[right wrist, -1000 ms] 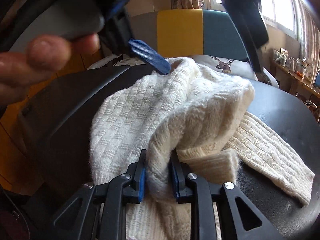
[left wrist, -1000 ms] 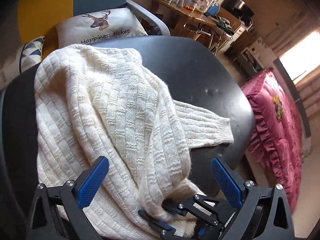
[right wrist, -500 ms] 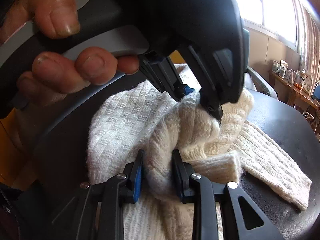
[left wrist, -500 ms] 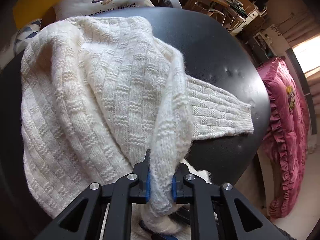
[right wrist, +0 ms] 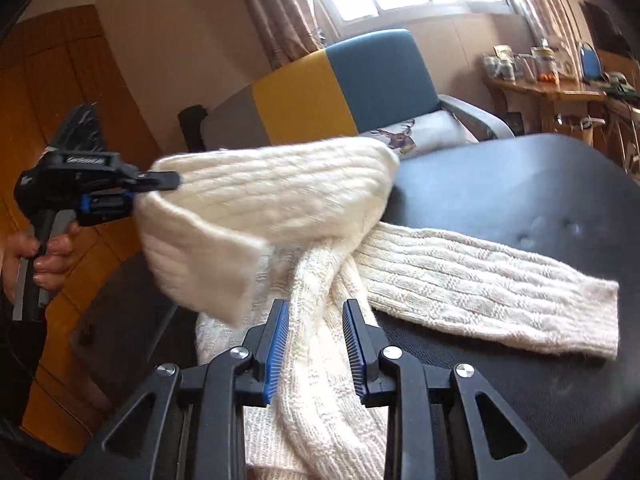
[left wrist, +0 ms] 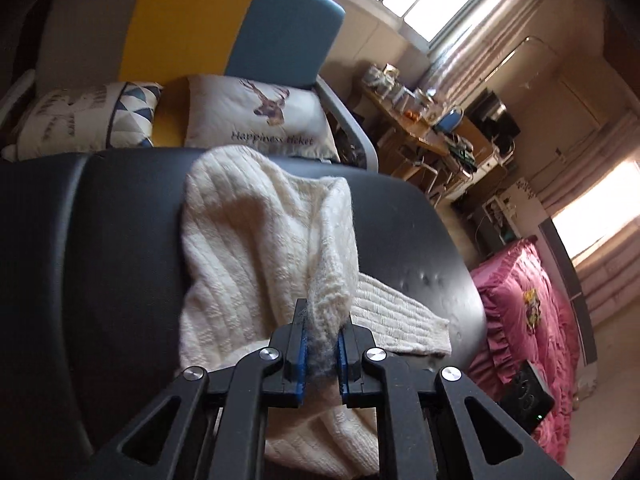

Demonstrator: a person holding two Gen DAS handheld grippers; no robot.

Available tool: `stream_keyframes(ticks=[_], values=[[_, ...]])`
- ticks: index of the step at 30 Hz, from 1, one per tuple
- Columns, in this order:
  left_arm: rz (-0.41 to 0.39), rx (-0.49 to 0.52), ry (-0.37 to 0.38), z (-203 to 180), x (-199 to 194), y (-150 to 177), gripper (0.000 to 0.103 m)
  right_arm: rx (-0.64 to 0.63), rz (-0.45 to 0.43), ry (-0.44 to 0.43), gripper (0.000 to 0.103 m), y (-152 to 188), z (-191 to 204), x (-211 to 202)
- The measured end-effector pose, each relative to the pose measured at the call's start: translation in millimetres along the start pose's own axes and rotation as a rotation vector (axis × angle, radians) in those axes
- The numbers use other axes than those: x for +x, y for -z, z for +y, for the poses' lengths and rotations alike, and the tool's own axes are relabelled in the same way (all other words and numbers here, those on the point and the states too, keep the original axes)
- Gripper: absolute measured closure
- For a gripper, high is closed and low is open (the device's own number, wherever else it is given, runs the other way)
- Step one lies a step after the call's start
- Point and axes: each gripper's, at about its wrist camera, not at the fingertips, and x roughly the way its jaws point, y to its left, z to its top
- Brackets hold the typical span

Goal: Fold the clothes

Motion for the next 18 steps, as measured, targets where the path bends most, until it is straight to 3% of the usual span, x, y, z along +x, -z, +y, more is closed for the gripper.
stream_keyframes(ticks=[6,12,15,18], values=[[-0.090,-0.174,-0.139,91.0,-54.1,23.5,0.091,0.035,0.110,0.049,0.075,17.8,-4.6,17.8],[-0.036,-0.339,-0.263,173.8,-54.0,80.8,0.091,0.031,0.183,0.052,0.075,24.6,-5.2,38.4],[0.031,-0.381,-0.233,195.5,-45.2,102.6,0.090,0.028,0.225,0.068,0.075,28.8,-4.2,48.5],[0.054,-0.443,-0.223,212.9,-49.2,116.6,0.081,0.026,0.268,0.085,0.075,33.0,-3.3,58.7]])
